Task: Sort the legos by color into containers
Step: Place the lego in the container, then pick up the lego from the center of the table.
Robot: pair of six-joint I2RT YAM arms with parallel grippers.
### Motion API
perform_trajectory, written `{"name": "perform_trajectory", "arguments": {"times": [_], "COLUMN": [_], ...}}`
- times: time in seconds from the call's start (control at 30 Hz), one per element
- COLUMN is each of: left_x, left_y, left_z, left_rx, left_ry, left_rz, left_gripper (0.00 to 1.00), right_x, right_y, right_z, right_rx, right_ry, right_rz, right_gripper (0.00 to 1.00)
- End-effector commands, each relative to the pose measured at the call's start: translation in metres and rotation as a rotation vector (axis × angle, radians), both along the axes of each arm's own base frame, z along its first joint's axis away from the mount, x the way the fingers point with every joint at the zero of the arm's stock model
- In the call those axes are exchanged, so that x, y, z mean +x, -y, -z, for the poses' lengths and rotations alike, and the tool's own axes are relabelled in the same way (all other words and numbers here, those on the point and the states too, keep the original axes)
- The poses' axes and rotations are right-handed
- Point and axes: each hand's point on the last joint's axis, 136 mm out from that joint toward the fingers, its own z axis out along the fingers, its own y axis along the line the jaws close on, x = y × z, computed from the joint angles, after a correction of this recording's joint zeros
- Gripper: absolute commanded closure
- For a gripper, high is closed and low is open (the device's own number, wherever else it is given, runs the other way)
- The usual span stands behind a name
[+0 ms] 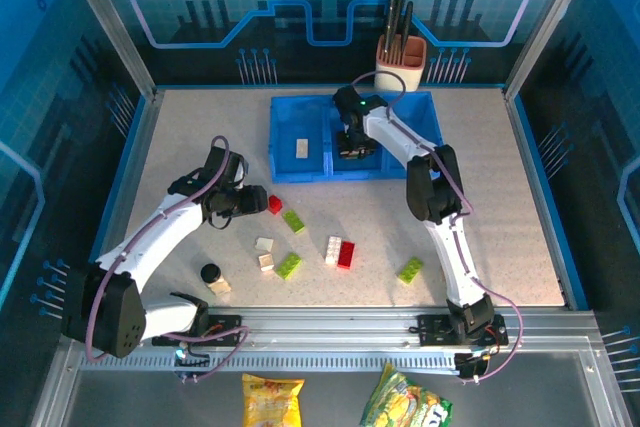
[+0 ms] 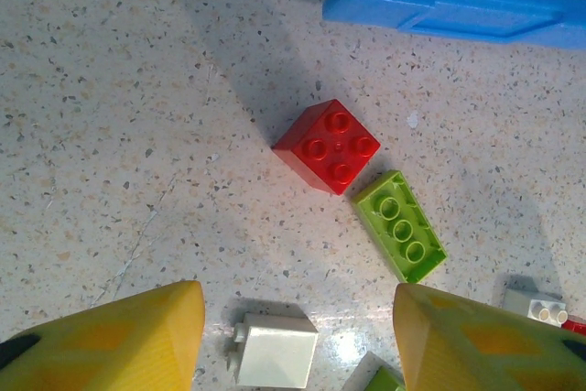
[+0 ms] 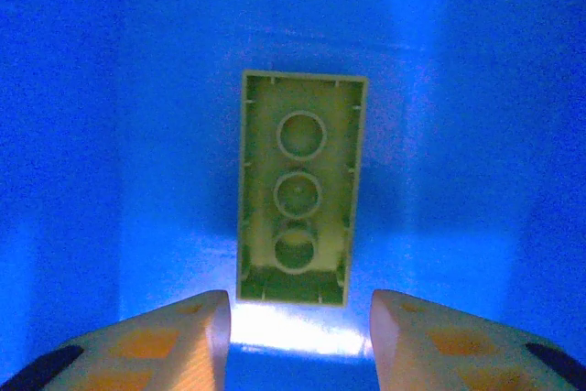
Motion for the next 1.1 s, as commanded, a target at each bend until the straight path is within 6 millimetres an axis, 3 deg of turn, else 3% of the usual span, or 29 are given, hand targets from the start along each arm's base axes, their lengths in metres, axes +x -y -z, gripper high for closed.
{"name": "perform_trajectory", "arguments": {"times": [0.0, 0.07, 0.53, 1.07], "left_x": [-0.001, 0.001, 0.023, 0.047], "left_y": [0.001, 0.003, 0.023, 0.038], "left_z": [0.007, 0.008, 0.021, 0.048], "left_rx": [-0.017, -0.018, -0.03, 0.172], "left_ry": [-0.03, -0.033, -0.059, -0.136], "left_rz": [0.003, 0.008, 0.061, 0.086], "left_gripper": [0.42, 0.42, 0.42, 0.32], "right_x": [-0.006, -0.01, -0.056, -0.108], "right_y": [0.004, 0.005, 0.014, 0.054], "right_z": [-0.033, -0.052, -0.096, -0.11], "right_rx": [0.003, 0.013, 0.048, -0.012], "right_ry": [0.032, 0.06, 0.11, 0.127], "right_rz": [-0.004, -0.006, -0.015, 0.016], "right_gripper": [0.55, 0.55, 0.55, 0.55]}}
